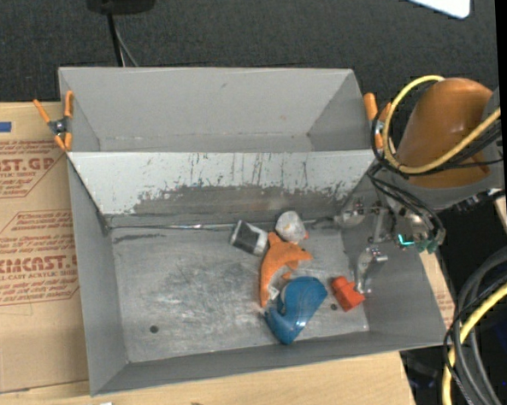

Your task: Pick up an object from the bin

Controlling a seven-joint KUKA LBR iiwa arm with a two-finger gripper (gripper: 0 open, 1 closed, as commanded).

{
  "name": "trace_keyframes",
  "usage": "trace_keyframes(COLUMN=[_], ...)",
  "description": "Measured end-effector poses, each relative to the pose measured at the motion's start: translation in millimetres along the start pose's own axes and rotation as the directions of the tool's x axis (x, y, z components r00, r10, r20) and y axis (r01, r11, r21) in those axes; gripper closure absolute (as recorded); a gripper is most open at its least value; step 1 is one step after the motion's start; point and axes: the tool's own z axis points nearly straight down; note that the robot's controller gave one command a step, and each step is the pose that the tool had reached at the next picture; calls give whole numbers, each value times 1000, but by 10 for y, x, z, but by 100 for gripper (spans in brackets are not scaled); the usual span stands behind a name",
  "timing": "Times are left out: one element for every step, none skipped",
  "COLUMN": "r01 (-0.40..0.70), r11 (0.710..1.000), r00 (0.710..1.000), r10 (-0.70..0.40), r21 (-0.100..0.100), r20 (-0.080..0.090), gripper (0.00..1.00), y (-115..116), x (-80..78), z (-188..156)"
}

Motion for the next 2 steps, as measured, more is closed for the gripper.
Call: trace_keyframes(r01=[1, 100], r11=[1000, 995], r00=[1000, 995], r10=[-1, -100], r21=[1, 3], r20=[8, 18], gripper=[0, 0], y=[4, -118], x=[-17, 76], z=[-45, 201])
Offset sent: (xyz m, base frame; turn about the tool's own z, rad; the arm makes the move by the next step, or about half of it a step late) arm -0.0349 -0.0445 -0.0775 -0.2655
